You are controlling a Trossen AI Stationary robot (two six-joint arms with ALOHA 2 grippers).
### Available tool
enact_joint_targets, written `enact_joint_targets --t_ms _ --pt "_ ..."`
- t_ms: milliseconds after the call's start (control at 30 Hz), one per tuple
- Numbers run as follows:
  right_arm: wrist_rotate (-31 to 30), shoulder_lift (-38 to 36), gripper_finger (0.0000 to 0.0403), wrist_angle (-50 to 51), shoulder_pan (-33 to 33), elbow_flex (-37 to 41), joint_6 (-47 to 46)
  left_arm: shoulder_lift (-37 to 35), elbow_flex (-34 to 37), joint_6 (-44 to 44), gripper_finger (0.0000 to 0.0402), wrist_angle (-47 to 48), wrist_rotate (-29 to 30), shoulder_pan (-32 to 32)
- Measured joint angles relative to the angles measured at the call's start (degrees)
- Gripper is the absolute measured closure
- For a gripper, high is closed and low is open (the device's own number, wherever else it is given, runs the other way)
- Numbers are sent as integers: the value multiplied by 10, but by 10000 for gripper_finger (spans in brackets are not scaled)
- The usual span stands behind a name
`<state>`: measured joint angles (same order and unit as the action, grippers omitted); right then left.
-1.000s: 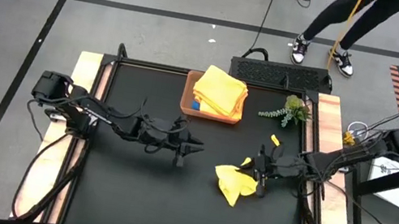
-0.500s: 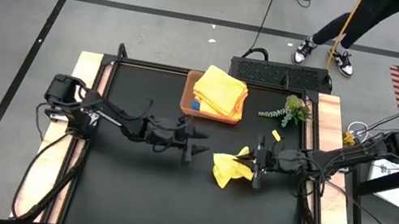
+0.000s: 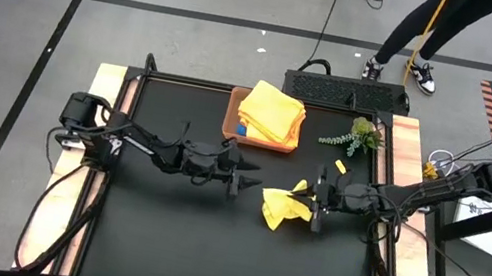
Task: Fold microfiber towels
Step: Fold the yellow microfiber towel
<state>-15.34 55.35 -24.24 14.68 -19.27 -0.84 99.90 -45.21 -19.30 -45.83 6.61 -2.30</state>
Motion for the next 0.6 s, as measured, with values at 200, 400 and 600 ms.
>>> enact_joint_targets --t_ms 200,400,600 --pt "-1 0 403 -17 -1 0 6 0 0 -12 176 -7 -17 -6" --pt "-17 0 403 -19 -1 0 16 0 0 -20 176 -14 -29 -13" --pt "-20 0 403 -26 -1 0 17 0 0 -25 176 -25 -48 -16"
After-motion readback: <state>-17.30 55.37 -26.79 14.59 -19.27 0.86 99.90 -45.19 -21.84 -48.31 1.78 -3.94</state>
